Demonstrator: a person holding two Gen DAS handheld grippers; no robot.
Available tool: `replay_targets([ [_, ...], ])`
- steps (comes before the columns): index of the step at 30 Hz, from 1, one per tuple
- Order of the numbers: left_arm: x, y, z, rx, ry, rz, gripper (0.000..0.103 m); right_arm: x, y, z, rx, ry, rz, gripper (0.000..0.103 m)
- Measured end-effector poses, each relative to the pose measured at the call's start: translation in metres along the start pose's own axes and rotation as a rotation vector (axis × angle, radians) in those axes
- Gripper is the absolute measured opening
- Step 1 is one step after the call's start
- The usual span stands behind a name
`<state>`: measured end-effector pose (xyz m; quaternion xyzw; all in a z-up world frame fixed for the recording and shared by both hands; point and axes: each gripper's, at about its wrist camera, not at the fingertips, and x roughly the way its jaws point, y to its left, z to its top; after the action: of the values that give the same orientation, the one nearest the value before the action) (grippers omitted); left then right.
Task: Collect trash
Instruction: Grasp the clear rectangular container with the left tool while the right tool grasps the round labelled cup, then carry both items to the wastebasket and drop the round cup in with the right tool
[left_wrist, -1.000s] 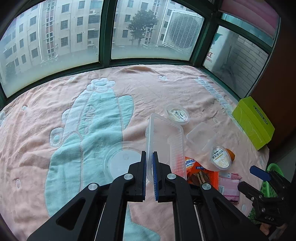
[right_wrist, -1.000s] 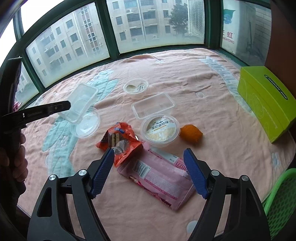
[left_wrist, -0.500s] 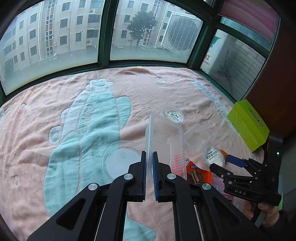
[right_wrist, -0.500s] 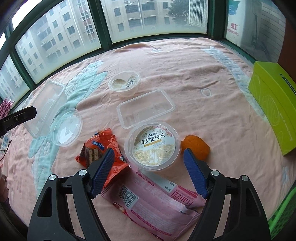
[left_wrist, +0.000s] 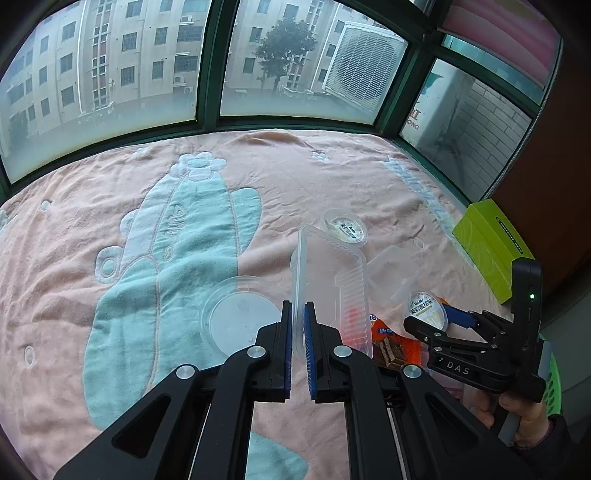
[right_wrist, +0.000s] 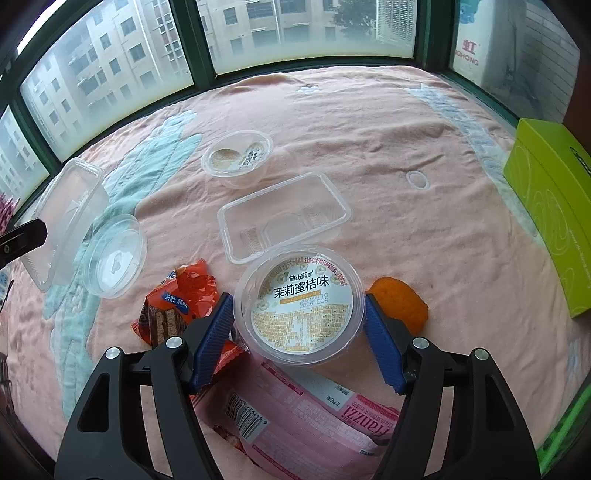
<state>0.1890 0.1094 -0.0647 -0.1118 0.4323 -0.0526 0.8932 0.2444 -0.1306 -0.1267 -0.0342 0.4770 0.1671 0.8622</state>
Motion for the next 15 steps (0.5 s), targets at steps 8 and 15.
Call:
replay_targets([
  [8, -0.006, -0.007, 0.000, 0.006, -0.012, -0.011, 0.006, -0.027, -0.005, -0.001, 0.022, -0.039, -0.008, 0.069],
  [15, -0.017, -0.020, -0.001, 0.009, -0.030, -0.019, 0.006, -0.064, -0.008, -0.010, 0.045, -0.077, -0.021, 0.069],
])
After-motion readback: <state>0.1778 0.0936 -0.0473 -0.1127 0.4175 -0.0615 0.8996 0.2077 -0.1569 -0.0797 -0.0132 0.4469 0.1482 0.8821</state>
